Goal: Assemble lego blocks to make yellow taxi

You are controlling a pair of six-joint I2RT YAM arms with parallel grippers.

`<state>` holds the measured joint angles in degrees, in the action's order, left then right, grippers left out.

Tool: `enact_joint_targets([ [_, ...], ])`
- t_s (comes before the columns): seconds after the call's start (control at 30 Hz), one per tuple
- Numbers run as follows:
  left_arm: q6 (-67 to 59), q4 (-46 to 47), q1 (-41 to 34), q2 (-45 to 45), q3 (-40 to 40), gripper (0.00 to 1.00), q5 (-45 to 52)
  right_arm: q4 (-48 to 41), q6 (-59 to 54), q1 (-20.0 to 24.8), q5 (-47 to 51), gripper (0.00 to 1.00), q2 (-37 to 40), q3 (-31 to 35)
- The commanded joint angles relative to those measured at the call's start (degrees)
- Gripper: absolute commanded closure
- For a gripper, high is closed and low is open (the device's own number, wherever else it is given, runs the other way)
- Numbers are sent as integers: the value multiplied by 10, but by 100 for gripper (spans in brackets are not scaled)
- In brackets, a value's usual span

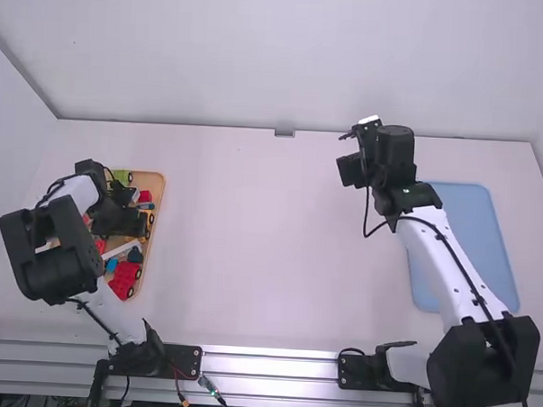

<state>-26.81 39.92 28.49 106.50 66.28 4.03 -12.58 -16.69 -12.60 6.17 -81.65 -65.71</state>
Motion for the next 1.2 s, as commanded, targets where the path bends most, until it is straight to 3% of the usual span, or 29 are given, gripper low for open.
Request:
enact_joint_targets([
  [0.0,-15,-2,-4,2,-14,19,23,4,-3,-3,1,1,-4,-18],
  [0.37,-22,-58,-4,2,-57,22,26,2,-1,-2,-1,1,-4,-18],
  [0.57,-22,-78,-3,2,-67,41,26,2,-1,-2,-1,1,-4,-18],
  [0.7,-21,-65,-4,2,-45,64,24,2,-1,-2,-1,1,-4,-18],
  [1.17,-36,60,-31,-15,76,73,61,0,-3,-2,-1,1,-4,-18],
])
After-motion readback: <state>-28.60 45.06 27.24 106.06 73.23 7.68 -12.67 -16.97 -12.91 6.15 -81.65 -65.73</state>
